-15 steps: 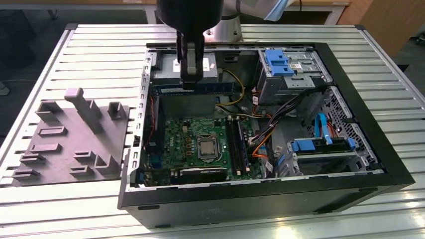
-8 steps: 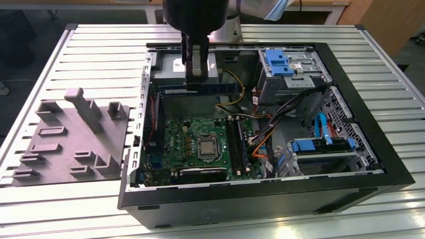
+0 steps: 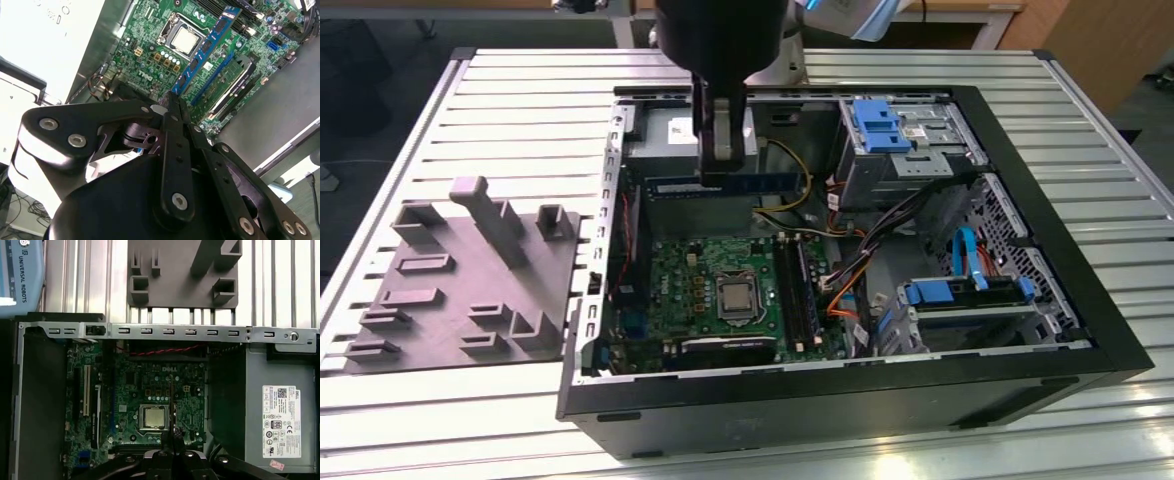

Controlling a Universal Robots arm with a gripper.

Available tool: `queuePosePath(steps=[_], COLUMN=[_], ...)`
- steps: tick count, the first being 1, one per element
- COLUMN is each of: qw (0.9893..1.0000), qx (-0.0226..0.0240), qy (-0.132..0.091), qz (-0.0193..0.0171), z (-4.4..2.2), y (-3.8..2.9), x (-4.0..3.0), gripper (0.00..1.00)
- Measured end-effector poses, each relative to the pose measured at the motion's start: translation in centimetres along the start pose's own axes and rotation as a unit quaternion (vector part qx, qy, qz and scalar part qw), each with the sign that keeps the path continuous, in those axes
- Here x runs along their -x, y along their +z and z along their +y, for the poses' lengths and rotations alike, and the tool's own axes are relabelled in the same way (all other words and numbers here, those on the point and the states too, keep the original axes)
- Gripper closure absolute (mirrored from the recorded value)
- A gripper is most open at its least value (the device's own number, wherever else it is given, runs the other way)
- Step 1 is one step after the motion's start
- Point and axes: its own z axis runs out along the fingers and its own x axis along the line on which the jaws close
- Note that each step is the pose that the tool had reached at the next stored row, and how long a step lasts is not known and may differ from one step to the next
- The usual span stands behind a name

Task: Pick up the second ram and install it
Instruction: 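Pick up the second ram and move it above second insertion slot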

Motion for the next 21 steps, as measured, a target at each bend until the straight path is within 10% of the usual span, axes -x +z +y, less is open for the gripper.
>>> queuePosePath(steps=[21], qw=[1.0000], qx=[0.0000], qy=[0.000], qz=[0.0000], z=[-0.46], y=[1.09], x=[-0.04], gripper=[0.88])
